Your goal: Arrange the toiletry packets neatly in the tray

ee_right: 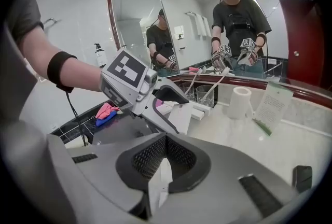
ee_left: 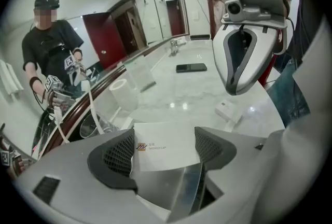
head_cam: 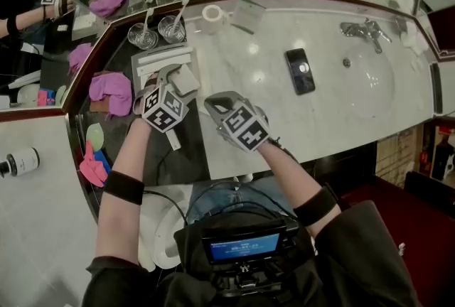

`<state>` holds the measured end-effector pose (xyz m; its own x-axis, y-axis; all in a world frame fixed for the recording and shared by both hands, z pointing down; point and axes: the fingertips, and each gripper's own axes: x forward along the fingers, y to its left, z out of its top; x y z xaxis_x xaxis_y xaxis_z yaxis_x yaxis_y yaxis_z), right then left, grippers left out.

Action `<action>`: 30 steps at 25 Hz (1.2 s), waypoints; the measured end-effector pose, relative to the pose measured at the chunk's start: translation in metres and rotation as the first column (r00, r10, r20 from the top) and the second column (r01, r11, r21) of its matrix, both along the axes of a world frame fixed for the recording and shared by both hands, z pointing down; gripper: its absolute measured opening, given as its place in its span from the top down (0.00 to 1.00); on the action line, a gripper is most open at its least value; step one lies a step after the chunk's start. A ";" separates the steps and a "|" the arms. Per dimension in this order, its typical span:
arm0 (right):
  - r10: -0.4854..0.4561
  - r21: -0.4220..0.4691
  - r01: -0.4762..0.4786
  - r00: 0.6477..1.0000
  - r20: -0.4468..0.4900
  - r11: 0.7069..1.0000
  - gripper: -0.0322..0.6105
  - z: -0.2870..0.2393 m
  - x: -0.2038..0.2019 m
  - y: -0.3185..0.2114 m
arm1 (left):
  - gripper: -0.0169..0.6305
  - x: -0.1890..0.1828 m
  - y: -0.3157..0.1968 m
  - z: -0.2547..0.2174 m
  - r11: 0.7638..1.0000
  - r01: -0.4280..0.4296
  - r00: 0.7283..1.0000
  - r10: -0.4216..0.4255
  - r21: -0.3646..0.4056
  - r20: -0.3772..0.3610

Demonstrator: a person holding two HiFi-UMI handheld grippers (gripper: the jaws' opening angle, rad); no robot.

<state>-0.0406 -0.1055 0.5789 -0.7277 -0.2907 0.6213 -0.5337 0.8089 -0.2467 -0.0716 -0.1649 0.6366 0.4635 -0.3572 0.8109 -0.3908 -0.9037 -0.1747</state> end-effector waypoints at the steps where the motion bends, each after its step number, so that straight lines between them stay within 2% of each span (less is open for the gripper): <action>1: 0.002 -0.005 -0.002 1.000 0.000 1.000 0.93 0.003 0.000 0.001 | 0.41 0.001 0.000 0.004 1.000 -0.020 1.000 0.020 -0.007 0.007; 6: 0.022 -0.034 -0.022 1.000 0.001 0.999 0.93 0.018 0.004 0.008 | 0.41 0.008 -0.002 0.018 0.995 -0.091 0.995 0.092 -0.037 0.028; 13: 0.060 -0.054 -0.059 0.998 0.009 0.997 0.93 0.027 0.014 0.011 | 0.41 0.011 -0.005 0.029 0.989 -0.117 0.992 0.120 -0.090 0.032; 19: 0.075 -0.065 -0.074 0.997 0.015 0.995 0.93 0.029 0.020 0.015 | 0.38 0.015 -0.010 0.029 0.993 -0.093 0.995 0.094 -0.069 0.018; 25: 0.071 -0.068 -0.070 0.997 0.013 0.995 0.93 0.030 0.022 0.020 | 0.26 0.013 -0.010 0.029 0.997 -0.061 0.998 0.062 -0.049 0.016; 30: 0.076 -0.068 -0.075 0.997 0.010 0.995 0.93 0.029 0.028 0.022 | 0.27 0.015 -0.010 0.024 0.999 -0.034 0.999 0.034 -0.026 0.001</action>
